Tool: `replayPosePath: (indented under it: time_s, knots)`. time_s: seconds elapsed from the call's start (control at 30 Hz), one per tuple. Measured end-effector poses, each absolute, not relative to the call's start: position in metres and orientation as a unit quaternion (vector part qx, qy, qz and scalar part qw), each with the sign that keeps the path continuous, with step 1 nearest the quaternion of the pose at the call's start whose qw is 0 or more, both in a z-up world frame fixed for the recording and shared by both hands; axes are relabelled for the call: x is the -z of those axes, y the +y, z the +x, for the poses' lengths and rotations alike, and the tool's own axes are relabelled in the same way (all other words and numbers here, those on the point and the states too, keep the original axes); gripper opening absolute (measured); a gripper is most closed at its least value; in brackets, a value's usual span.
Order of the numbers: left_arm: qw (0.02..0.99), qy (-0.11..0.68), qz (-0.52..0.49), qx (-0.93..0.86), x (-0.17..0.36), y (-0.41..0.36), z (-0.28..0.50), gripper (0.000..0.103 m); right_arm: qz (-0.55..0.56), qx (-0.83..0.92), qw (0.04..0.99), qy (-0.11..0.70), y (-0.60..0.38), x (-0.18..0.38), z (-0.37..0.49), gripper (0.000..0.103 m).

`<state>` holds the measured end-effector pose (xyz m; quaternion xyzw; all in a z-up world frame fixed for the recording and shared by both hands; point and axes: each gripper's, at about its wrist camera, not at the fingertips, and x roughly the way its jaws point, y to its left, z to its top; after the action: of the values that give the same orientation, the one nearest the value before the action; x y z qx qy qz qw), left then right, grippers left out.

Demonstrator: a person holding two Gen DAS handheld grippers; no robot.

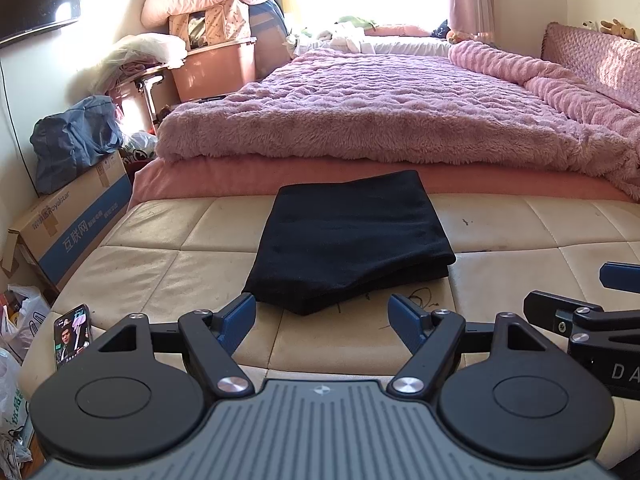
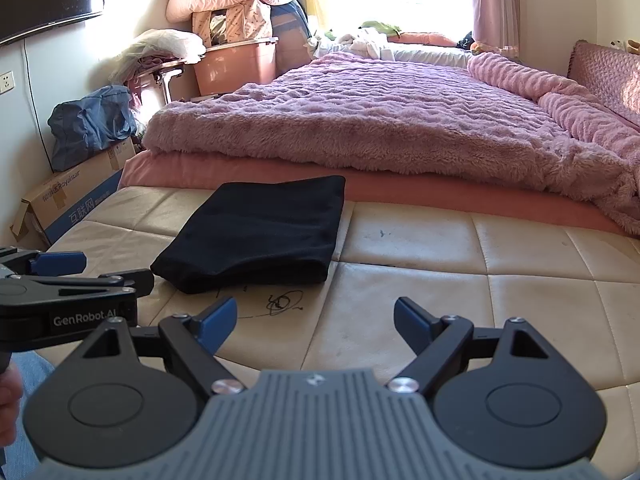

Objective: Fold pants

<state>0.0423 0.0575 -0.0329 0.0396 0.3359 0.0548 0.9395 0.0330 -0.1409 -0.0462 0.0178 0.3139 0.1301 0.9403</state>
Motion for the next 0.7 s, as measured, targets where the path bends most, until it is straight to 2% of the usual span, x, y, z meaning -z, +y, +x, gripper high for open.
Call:
replayPosePath:
  time_s: [0.7]
  knots:
    - [0.942, 0.329, 0.040, -0.053, 0.0305, 0.0576, 0.0422, 0.088, 0.016, -0.127, 0.943, 0.308, -0.1423, 0.0426, 0.0304, 0.082]
